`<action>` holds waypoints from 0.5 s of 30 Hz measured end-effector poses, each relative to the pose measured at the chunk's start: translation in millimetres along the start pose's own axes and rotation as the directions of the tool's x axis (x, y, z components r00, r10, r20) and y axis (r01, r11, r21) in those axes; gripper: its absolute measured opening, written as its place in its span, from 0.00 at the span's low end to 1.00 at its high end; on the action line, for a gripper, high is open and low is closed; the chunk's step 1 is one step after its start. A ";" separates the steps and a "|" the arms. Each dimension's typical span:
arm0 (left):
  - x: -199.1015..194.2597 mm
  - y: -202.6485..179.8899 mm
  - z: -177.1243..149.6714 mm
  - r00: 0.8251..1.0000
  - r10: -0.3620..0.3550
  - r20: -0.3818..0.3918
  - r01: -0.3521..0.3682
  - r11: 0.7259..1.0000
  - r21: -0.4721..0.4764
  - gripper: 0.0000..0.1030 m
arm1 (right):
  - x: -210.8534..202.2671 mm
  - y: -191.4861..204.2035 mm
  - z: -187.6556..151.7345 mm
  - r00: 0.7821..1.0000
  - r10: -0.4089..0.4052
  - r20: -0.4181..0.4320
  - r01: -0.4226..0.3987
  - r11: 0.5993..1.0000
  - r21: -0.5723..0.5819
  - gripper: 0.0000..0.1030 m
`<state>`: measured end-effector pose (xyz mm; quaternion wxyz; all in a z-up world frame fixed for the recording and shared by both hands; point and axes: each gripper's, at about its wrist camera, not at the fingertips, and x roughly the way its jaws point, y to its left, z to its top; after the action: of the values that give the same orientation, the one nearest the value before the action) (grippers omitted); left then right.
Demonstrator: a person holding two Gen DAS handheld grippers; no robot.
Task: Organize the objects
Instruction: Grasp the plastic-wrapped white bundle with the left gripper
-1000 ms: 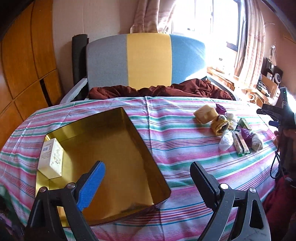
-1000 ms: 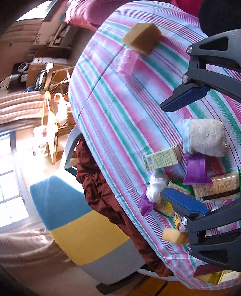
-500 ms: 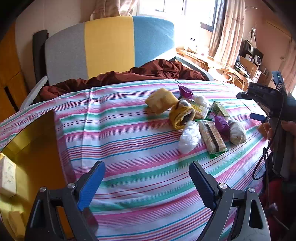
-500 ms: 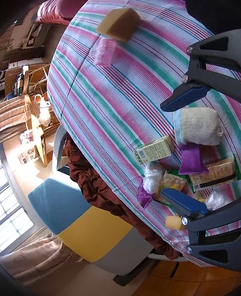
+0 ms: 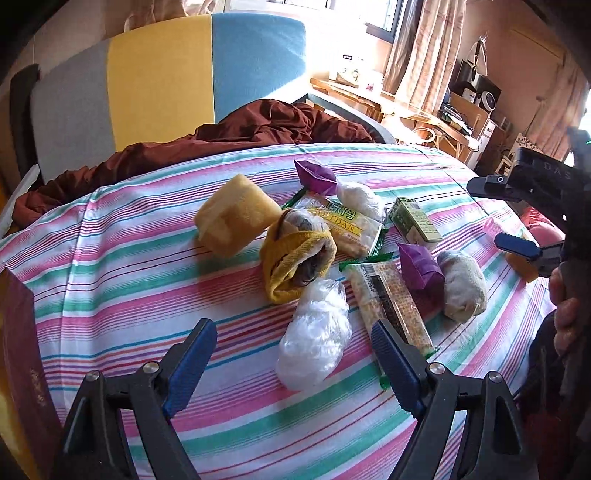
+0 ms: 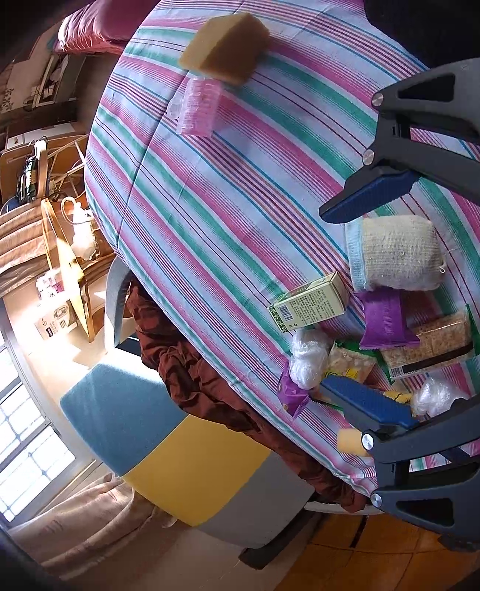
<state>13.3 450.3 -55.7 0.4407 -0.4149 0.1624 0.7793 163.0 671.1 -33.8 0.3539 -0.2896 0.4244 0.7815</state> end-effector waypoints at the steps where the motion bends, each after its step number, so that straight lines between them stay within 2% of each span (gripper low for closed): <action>1: 6.7 -1.5 1.3 1.000 0.012 -0.006 -0.012 1.000 0.005 0.79 | 0.0 -2.2 0.8 1.000 -0.001 0.000 0.001 1.000 0.011 0.84; 2: 14.2 -2.0 2.1 1.000 0.015 -0.020 -0.015 1.000 0.006 0.77 | 0.6 -4.2 1.4 1.000 0.001 -0.003 -0.001 1.000 0.022 0.84; 4: 27.7 0.2 1.9 0.998 0.000 -0.056 0.000 1.000 -0.001 0.57 | 2.6 -6.0 2.4 1.000 -0.001 -0.011 0.002 0.999 0.032 0.84; 6: 40.0 4.1 -0.3 0.996 -0.006 -0.087 0.004 1.000 -0.018 0.42 | 4.2 -5.2 2.5 1.000 -0.009 -0.014 0.009 1.000 0.027 0.84; 9: 35.8 9.5 -6.7 0.999 -0.014 -0.045 0.013 1.000 -0.026 0.35 | 5.6 -3.7 2.8 1.000 -0.022 -0.014 0.022 1.000 0.015 0.84; 15: 10.1 20.8 -39.7 1.000 0.013 0.006 -0.013 1.000 -0.025 0.34 | 4.2 -14.3 5.8 0.999 -0.034 0.001 0.034 0.997 0.065 0.84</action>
<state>13.5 419.6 -90.0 0.4309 -0.4169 0.1543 0.7853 171.1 683.0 -40.8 0.3768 -0.2841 0.4443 0.7616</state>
